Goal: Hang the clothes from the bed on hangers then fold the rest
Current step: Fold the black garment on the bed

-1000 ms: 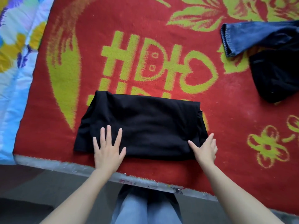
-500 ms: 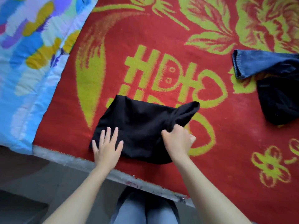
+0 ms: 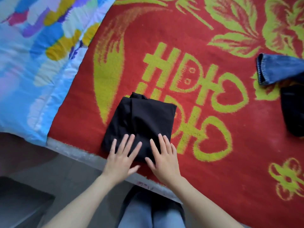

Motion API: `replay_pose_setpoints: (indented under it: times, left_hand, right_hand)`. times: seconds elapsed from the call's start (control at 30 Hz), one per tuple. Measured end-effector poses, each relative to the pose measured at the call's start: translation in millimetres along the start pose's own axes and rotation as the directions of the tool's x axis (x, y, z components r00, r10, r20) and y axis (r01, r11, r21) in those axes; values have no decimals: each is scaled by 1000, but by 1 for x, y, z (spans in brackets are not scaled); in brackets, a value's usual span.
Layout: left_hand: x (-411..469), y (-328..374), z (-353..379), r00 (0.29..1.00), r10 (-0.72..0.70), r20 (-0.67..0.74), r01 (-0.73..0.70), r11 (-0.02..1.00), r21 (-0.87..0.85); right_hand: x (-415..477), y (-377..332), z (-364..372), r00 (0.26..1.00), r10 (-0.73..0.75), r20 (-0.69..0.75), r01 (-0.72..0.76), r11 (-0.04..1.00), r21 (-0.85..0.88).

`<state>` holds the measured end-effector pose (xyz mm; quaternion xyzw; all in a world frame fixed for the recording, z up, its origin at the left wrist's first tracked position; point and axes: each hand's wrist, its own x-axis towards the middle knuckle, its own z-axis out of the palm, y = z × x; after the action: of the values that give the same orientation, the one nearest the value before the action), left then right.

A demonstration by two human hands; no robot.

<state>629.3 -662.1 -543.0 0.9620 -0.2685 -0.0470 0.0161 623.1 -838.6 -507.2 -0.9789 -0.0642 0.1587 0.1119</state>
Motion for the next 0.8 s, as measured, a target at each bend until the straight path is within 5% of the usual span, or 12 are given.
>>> replay_pose_setpoints:
  times: [0.1, 0.23, 0.43, 0.63, 0.8]
  left_hand:
    - [14, 4, 8, 964, 59, 258, -66, 998, 20]
    - [31, -15, 15, 921, 45, 388, -85, 993, 87]
    - [31, -35, 20, 958, 185, 218, -211, 972, 103]
    - [34, -28, 6, 944, 223, 242, -262, 955, 141]
    - [22, -13, 1, 932, 103, 347, -131, 990, 58]
  right_hand:
    - [-4, 25, 20, 976, -111, 188, 134, 984, -115]
    - [8, 42, 44, 887, -155, 434, 247, 955, -163]
    - [12, 43, 46, 915, -177, 363, 252, 953, -169]
    - [16, 49, 43, 886, -205, 415, 292, 943, -157]
    - [11, 50, 21, 849, -252, 464, 349, 928, -133]
